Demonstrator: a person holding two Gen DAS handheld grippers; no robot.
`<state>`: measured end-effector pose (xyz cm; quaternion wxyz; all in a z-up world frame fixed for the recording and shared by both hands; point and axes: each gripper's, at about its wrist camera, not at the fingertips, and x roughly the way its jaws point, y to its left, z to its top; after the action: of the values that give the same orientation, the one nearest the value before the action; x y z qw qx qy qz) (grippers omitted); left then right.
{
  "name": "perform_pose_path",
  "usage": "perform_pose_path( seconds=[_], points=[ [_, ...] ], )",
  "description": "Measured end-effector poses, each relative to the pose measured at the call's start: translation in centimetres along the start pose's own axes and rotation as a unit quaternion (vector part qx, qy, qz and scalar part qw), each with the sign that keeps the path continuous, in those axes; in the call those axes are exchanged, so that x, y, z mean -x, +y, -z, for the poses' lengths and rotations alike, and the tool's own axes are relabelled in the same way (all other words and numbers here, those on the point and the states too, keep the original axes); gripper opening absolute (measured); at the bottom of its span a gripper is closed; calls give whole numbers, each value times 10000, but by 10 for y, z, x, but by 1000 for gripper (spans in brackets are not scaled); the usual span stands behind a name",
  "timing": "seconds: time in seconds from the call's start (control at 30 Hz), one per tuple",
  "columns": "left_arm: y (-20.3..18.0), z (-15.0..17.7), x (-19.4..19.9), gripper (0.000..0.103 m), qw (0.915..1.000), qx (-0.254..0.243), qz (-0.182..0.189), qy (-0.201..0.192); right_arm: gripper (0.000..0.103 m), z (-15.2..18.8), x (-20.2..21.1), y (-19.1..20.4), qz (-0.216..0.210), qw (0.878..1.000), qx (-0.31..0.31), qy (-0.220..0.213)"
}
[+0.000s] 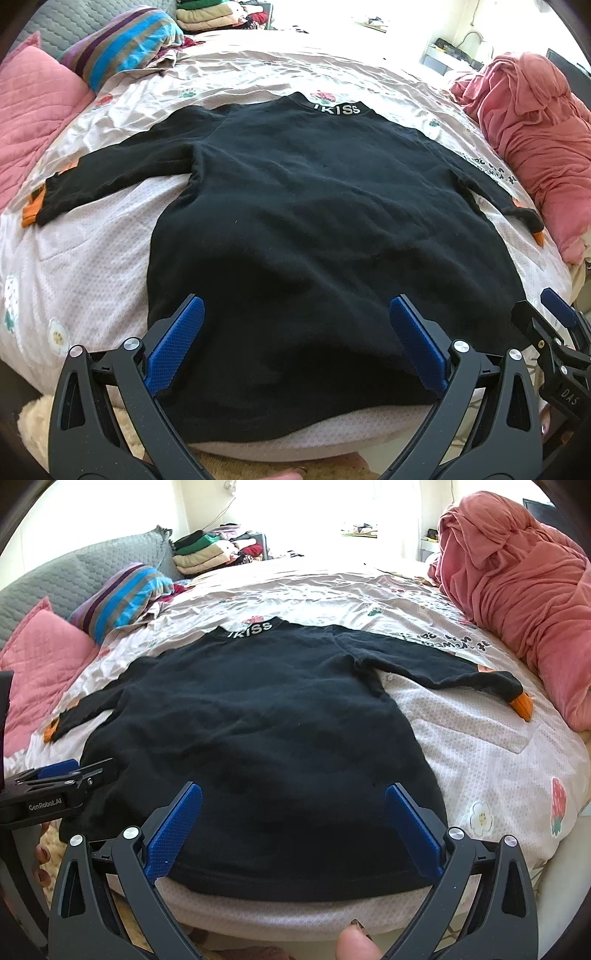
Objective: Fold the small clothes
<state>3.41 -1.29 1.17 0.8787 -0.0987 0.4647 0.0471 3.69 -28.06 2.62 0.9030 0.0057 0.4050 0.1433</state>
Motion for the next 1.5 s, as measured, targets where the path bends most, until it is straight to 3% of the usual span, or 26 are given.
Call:
perform_pose_path(
  seconds=[0.9,1.33,1.5],
  points=[
    [-30,-108,-40,95,9996,-269,37,92,99,-60,-60,-92,529,9904,-1274,39],
    [-38,-155,-84,95,9995,-233,-154,112,99,-84,-91,-177,1071,9666,-2330,9],
    [-34,-164,-104,95,9995,-185,-232,145,99,-83,-102,-216,1237,9478,-2938,45]
  ],
)
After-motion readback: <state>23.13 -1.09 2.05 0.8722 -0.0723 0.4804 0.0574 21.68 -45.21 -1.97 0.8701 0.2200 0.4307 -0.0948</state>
